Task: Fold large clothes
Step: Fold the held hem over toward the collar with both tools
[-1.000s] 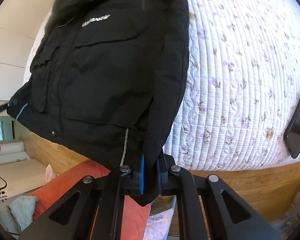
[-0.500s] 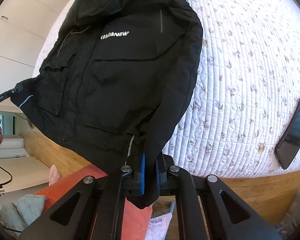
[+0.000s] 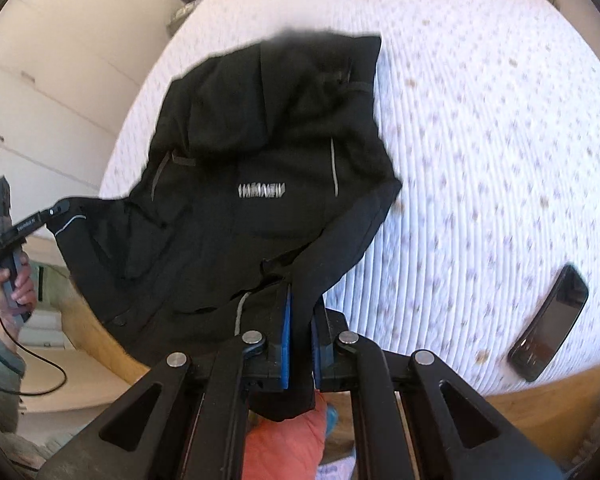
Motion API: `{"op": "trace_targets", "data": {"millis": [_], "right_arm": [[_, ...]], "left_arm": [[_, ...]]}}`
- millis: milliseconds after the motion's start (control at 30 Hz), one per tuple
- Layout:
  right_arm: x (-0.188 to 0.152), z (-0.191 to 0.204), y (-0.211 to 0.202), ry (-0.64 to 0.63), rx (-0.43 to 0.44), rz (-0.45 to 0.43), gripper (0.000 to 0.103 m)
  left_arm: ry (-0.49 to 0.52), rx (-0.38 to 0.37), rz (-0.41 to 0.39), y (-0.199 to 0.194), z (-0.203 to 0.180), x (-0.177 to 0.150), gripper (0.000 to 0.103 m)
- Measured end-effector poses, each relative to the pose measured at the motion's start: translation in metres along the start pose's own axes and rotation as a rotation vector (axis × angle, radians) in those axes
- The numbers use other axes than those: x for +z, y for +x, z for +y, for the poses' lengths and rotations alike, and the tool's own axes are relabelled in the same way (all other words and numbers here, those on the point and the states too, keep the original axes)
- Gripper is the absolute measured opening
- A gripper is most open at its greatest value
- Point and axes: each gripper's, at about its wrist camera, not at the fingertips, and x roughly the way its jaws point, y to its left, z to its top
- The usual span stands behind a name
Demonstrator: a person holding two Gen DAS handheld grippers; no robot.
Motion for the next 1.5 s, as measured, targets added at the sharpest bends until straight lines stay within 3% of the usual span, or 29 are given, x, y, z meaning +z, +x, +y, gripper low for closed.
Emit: {"op": "trace_targets", "data": {"millis": [233,367,533,667,867,1000,1167,1333,1400,1433,1500], "right_arm": [[0.077,-0.016,-0.030,0.075,0.006,-0.098,0.011],[0.135,-0.024,-0.026,0.097,-0.051,-0.131,0.011],[0.207,-0.029,0.001,0.118,-0.123,-0.167,0.011],[0.260,-0.045,0.046,0.185,-0.191,-0.155,0.013],[0.298,-0.066,0.134,0.229,-0.271,-0.080,0.015],[0.290,-0.079,0.171,0.277,-0.266,-0.044,0.015],[0.288,-0.088,0.166,0.320,-0.233,-0.068,0.016],[0.289,-0.096,0.140,0.418,-0.237,-0.124,0.022],[0.289,-0.095,0.122,0.423,-0.303,-0.164,0.045],[0.289,-0.095,0.111,0.422,-0.329,-0.187,0.047],[0.288,-0.095,0.097,0.419,-0.348,-0.213,0.048]], "left_arm": [[-0.059,-0.041,-0.079,0.002,0.020,0.080,0.010],[-0.112,-0.103,-0.091,0.023,0.037,0.134,0.010],[-0.104,-0.143,-0.109,0.070,0.041,0.211,0.010],[-0.139,-0.166,-0.063,0.142,0.043,0.258,0.012],[-0.175,-0.136,0.049,0.250,0.051,0.264,0.014],[-0.197,-0.210,0.100,0.287,0.066,0.253,0.014],[-0.210,-0.292,0.090,0.271,0.081,0.260,0.016],[-0.037,-0.309,0.055,0.217,0.066,0.272,0.023],[0.033,-0.346,0.083,0.200,0.066,0.272,0.031],[0.067,-0.335,0.083,0.190,0.069,0.271,0.034],[0.126,-0.197,0.030,0.166,0.080,0.269,0.059]]}}
